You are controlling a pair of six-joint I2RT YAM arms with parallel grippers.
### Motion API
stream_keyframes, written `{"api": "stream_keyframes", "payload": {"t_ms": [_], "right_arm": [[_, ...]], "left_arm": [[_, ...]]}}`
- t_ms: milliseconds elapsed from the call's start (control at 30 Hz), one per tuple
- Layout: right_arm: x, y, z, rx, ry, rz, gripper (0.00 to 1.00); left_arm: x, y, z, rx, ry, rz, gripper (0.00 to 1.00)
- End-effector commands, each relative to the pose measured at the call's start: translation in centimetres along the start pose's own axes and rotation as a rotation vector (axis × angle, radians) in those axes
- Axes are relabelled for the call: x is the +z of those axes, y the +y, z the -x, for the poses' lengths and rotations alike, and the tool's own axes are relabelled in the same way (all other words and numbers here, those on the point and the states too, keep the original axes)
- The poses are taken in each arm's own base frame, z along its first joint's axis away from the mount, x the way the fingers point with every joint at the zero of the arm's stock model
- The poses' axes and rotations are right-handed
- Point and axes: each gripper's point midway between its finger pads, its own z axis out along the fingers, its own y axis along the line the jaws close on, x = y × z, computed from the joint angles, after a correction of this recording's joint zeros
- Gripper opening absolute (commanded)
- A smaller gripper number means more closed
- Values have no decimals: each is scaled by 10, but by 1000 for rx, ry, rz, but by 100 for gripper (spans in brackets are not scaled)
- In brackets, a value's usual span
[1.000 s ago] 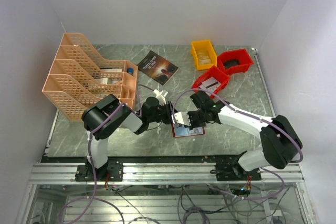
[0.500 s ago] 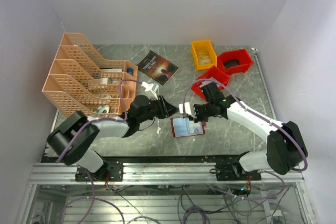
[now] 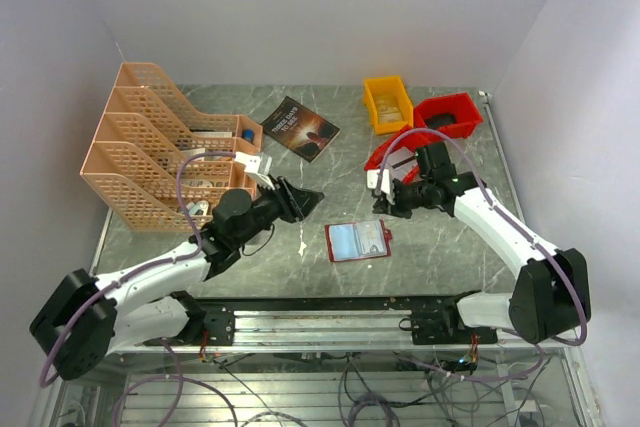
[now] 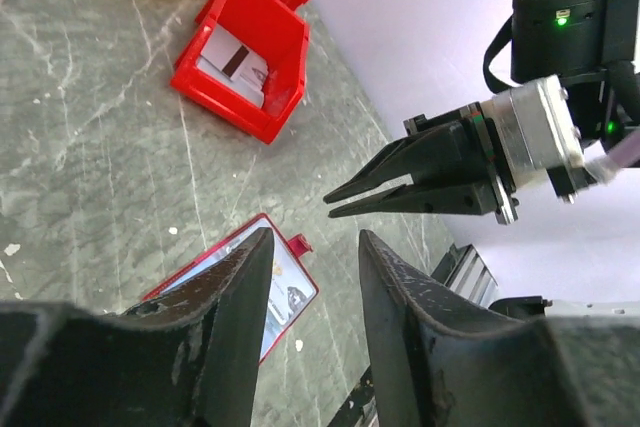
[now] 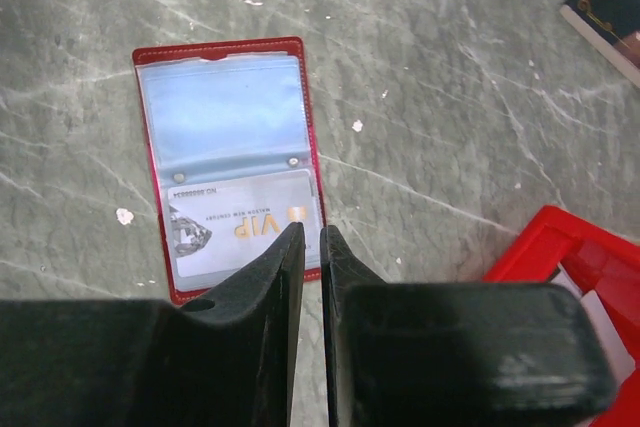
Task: Put the credit cards into the card holder
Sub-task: Move the storage box to the center of the board.
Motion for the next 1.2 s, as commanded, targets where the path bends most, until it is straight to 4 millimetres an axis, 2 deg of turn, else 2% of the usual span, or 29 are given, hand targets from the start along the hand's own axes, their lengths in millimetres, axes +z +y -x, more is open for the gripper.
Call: {"api": "stream_keyframes", "payload": {"t_ms": [0, 67, 167, 267, 367, 433, 567, 667, 767, 800, 867, 1033, 1067, 1167], "right_arm": [[-22, -15, 17, 35, -81, -58, 13], [-32, -25, 17, 59, -88, -105, 16], [-49, -45, 17, 112, -89, -194, 21], [-68, -72, 14, 198, -88, -327, 33], [-88, -105, 9, 315, -80, -487, 48], [-99, -123, 9, 348, -83, -543, 50], [-107, -155, 6, 452, -100, -555, 56], [-109, -187, 2, 521, -109, -568, 58], [-99, -217, -14, 569, -74, -562, 58], [-93, -225, -28, 577, -33, -557, 58], [-85, -242, -42, 551, 23, -543, 59], [-74, -288, -70, 358, 155, -516, 61], [-66, -296, -80, 332, 195, -513, 61], [-54, -325, -99, 260, 274, -546, 52]], "left_arm": [[-13, 9, 14, 58, -68, 47, 55], [-18, 8, 20, 63, -96, 46, 63], [-27, 9, 26, 57, -138, 51, 83], [-37, 12, 29, 26, -177, 60, 99], [-46, 5, 31, 29, -192, 21, 100], [-50, 1, 31, 40, -180, 11, 100], [-59, 0, 32, 58, -154, 26, 99], [-65, -2, 31, 61, -141, 29, 99], [-70, -2, 30, 55, -134, 34, 98], [-71, -1, 29, 55, -131, 39, 98], [-74, -1, 29, 59, -127, 43, 98], [-78, 3, 31, 75, -131, 68, 98], [-78, 5, 31, 78, -130, 75, 98], [-76, 8, 30, 81, -131, 85, 98]]}}
